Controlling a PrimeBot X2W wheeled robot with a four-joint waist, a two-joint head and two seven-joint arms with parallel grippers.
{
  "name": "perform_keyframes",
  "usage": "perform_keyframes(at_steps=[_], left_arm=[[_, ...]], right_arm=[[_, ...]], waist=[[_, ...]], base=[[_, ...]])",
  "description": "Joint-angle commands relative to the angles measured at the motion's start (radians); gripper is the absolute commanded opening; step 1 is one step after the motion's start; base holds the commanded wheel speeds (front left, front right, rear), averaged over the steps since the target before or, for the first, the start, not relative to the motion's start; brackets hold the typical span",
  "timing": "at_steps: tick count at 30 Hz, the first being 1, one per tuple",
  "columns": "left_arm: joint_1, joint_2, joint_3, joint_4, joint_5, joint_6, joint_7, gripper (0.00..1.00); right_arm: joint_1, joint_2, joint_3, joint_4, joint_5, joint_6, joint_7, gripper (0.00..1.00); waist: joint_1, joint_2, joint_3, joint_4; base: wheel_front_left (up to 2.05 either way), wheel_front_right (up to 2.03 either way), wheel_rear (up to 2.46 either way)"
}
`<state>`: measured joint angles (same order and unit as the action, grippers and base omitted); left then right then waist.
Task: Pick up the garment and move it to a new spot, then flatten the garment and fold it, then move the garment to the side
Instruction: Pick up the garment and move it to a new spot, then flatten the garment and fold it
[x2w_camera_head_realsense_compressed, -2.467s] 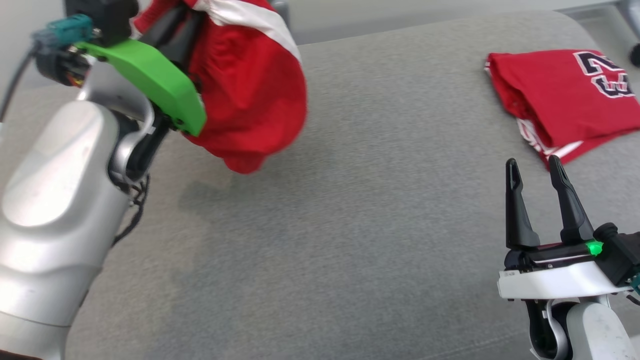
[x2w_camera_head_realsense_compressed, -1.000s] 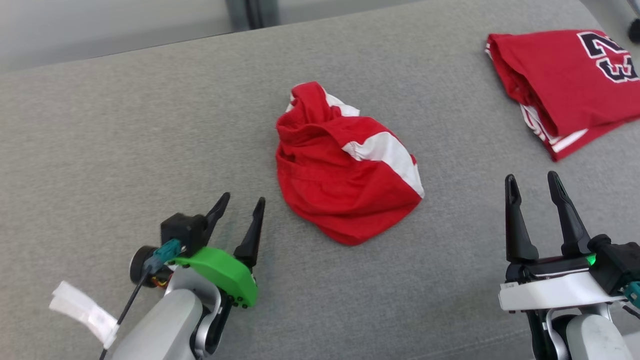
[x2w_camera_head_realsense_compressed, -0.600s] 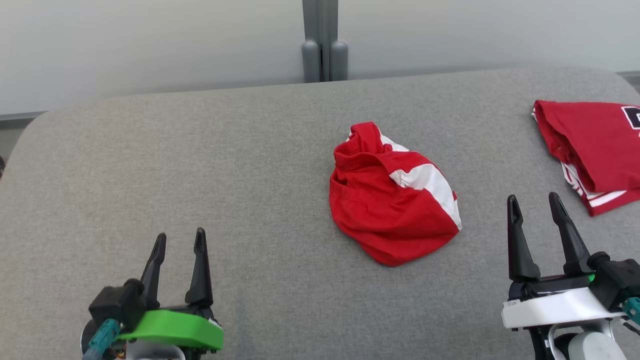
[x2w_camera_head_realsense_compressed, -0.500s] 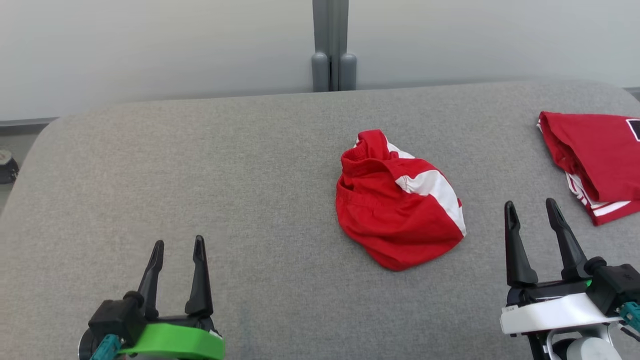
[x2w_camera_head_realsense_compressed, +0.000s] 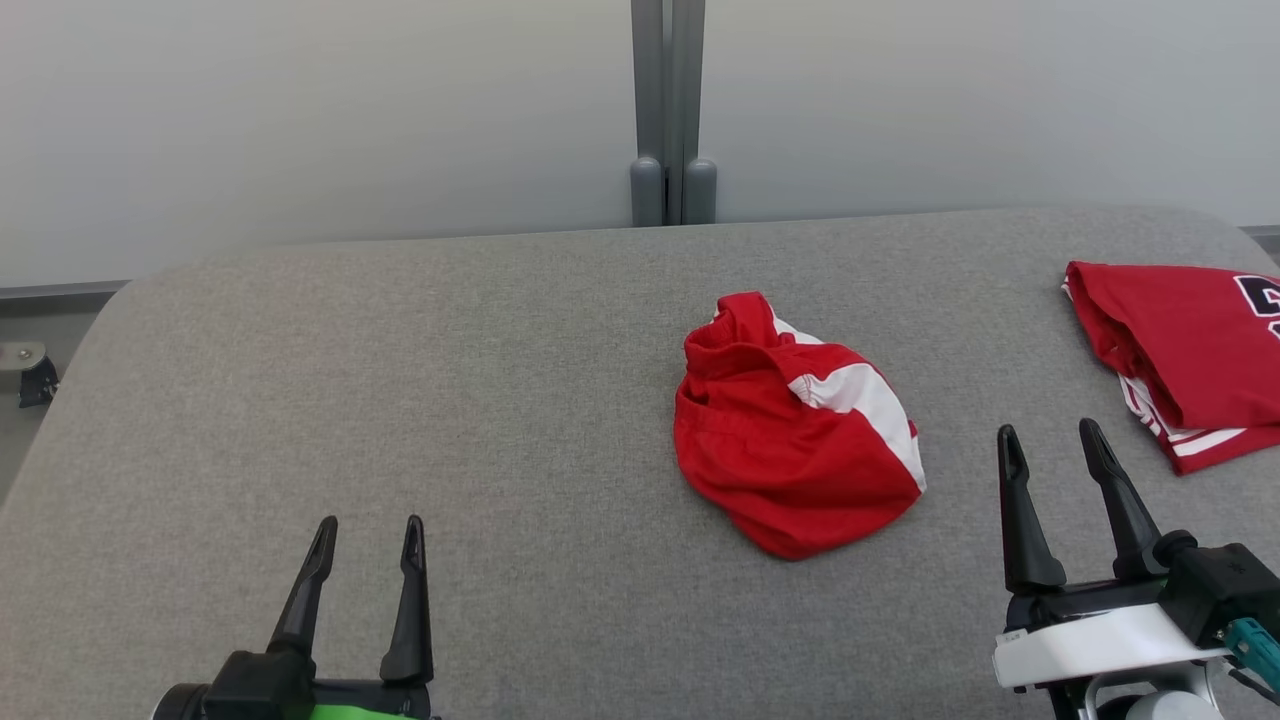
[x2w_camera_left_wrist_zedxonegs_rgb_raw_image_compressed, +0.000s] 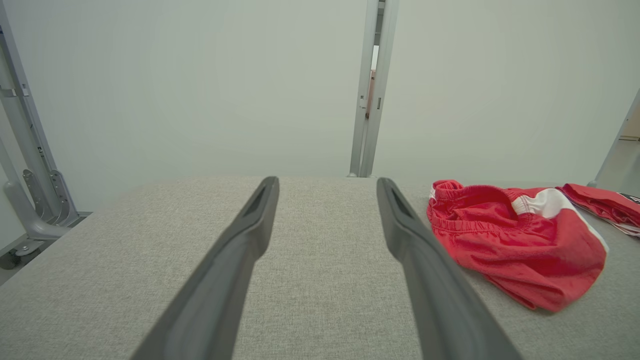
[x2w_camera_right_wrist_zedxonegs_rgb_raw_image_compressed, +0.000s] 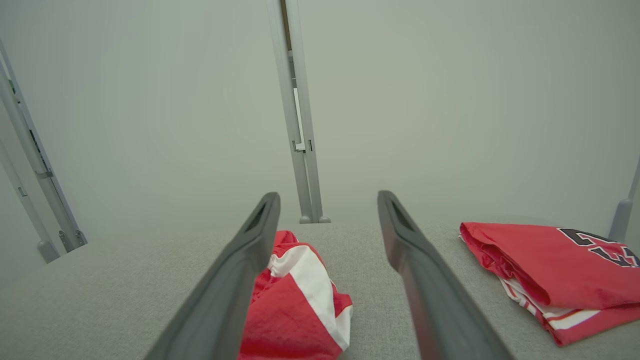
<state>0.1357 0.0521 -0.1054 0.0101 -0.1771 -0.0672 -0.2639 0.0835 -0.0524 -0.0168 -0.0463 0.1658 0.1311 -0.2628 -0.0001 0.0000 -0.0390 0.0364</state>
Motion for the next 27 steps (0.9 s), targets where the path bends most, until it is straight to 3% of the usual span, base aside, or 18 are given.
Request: perform_keyframes(at_steps=[1, 27], left_arm=[[0.006, -0.001, 0.005, 0.001, 0.006, -0.005, 0.0, 1.0], [-0.019, -0.002, -0.01, 0.022, -0.033, 0.018, 0.0, 1.0]], right_arm=[[0.013, 0.0, 0.0, 0.003, -0.005, -0.001, -0.002, 1.0], [0.014, 0.002, -0.004, 0.018, 0.015, -0.001, -0.002, 1.0]], waist=[[0.0001, 0.0, -0.001, -0.002], [0.0001, 0.0, -0.015, -0.003]], base=[[0.0, 0.0, 0.0], [0.0, 0.0, 0.0]])
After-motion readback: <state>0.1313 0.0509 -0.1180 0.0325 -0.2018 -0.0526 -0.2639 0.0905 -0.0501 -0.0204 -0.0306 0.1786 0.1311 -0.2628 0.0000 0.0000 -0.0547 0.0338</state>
